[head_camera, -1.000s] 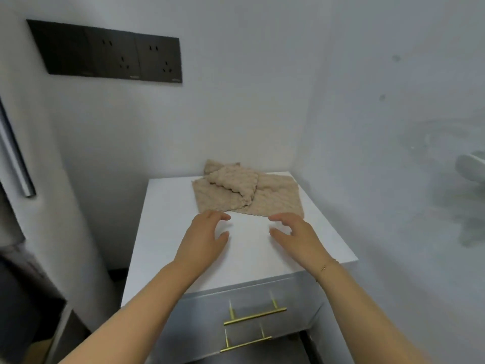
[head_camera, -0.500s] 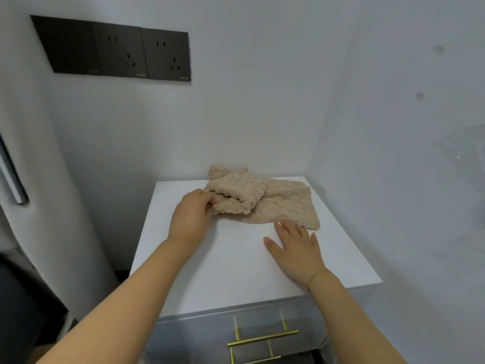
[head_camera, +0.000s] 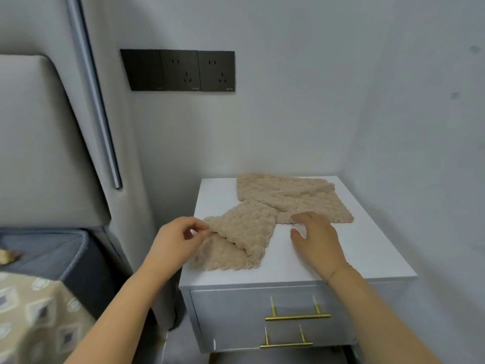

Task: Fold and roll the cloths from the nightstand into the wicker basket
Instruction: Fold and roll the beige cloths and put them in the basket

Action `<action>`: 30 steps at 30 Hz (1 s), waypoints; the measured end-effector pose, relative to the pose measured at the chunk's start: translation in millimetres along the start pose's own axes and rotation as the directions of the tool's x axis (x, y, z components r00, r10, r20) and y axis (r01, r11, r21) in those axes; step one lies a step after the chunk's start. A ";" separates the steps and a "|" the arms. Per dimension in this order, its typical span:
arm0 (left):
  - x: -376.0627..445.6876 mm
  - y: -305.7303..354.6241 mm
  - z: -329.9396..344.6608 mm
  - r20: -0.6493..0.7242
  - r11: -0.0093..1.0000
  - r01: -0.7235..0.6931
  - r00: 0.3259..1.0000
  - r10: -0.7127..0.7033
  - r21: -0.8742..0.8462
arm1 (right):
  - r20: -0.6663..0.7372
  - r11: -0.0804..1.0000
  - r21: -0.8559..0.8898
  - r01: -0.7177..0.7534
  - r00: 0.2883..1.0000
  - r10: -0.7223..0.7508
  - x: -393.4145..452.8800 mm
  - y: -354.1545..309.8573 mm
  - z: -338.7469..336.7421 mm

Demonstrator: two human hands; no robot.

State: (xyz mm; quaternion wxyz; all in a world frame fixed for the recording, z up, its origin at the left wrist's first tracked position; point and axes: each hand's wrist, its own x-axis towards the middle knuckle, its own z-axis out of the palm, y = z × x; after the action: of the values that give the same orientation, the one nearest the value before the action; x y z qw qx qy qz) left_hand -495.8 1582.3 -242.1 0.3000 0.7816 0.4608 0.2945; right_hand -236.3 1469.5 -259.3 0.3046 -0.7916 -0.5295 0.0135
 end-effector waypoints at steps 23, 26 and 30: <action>5.6 -1.8 -0.7 -0.126 0.956 -0.243 0.956 0.264 0.164 | 0.152 0.479 0.774 -0.415 0.855 0.496 -35.8 -27.7 -20.1; -15.2 1.5 -7.1 0.009 0.881 -0.439 0.896 0.445 0.174 | -0.013 0.611 0.700 -0.369 0.849 0.528 -52.5 -15.2 -42.0; -46.4 9.2 -14.9 0.235 0.844 -0.517 0.846 0.479 0.141 | -0.125 0.901 0.427 -0.083 0.981 0.150 -62.9 -6.0 -51.8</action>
State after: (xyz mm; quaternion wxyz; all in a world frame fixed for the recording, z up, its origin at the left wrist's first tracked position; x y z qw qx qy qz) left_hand -520.4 1540.0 -234.1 0.1758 0.9251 0.2373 0.2387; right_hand -251.2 1393.6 -233.1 0.5063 -0.7366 -0.4405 0.0835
